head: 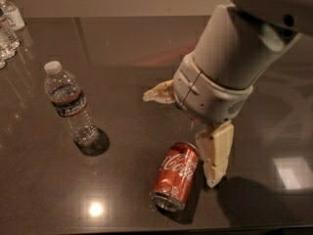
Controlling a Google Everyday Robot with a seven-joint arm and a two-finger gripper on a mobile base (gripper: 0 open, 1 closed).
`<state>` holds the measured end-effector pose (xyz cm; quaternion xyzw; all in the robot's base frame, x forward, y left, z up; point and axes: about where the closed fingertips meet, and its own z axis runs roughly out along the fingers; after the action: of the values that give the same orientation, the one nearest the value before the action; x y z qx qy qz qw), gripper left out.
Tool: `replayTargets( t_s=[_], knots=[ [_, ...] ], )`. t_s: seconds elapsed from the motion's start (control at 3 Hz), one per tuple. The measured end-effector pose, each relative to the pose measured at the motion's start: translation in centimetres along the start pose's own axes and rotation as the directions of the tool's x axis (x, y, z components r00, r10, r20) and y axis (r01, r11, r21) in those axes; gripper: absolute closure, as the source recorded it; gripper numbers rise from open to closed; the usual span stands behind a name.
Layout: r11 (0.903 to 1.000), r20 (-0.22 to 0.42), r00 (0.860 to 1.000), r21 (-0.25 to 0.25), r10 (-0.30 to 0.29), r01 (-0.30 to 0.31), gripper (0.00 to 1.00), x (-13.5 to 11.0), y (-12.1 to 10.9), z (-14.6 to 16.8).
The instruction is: Pick coke can
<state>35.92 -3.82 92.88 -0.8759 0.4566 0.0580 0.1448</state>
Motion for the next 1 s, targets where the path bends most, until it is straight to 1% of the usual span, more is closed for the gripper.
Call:
replayTargets(
  t_s=[0.33,0.67,1.0],
  knots=[
    [0.9825,-0.007,0.985,-0.068,-0.175,0.174,0.00,-1.0,1.1,2.0],
    [0.9494,0.018,0.957,-0.118,-0.291,0.291,0.00,-0.9,1.7,3.8],
    [0.9151,0.034,0.926,-0.146,-0.375,0.376,0.00,-0.1,2.6,5.0]
  ],
)
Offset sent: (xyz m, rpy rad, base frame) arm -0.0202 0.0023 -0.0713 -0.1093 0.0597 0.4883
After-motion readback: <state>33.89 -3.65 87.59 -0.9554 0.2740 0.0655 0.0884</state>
